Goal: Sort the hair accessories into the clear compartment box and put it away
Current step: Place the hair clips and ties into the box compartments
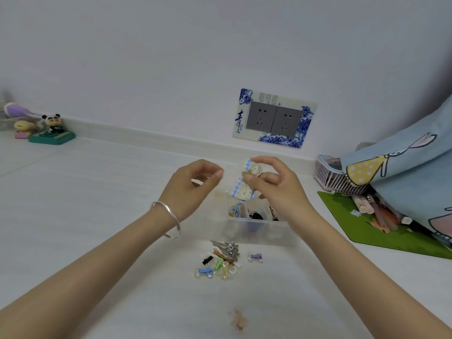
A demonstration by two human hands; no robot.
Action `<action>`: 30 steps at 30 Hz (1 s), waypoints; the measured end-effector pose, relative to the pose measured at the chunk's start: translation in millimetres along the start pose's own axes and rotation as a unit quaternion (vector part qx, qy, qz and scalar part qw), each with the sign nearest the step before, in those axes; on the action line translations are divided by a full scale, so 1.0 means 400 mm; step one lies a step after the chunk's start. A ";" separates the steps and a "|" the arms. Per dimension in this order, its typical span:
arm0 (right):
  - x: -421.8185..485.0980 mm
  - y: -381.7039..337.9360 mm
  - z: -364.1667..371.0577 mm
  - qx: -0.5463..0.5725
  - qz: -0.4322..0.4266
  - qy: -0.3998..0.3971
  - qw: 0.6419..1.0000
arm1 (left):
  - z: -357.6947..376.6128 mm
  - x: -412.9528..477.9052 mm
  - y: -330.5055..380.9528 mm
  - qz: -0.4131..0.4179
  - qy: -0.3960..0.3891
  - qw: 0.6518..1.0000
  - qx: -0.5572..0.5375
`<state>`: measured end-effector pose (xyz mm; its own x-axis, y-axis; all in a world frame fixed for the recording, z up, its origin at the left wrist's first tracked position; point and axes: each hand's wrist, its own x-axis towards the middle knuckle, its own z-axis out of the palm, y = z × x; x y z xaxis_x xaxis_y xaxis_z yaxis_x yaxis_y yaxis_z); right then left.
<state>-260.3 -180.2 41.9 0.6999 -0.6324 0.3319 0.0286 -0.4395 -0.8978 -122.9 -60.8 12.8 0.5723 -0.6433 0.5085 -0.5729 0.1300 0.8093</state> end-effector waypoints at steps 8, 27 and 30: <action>0.057 0.057 0.000 -0.234 -0.002 -0.120 0.965 | -0.015 -0.004 -0.080 0.007 0.000 0.998 0.067; 0.036 0.087 -0.011 -0.458 -0.138 -0.255 0.840 | -0.029 -0.006 -0.091 0.044 0.031 0.995 0.084; 0.033 0.082 -0.032 -0.408 -0.170 -0.179 0.879 | -0.032 -0.009 -0.088 0.052 0.032 0.994 0.094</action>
<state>-259.5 -211.1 20.7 0.9339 -0.1987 0.2972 -0.1390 -0.9677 -0.2102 -97.3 -53.5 -14.0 0.5371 -0.5837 0.6089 -0.7269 0.0459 0.6852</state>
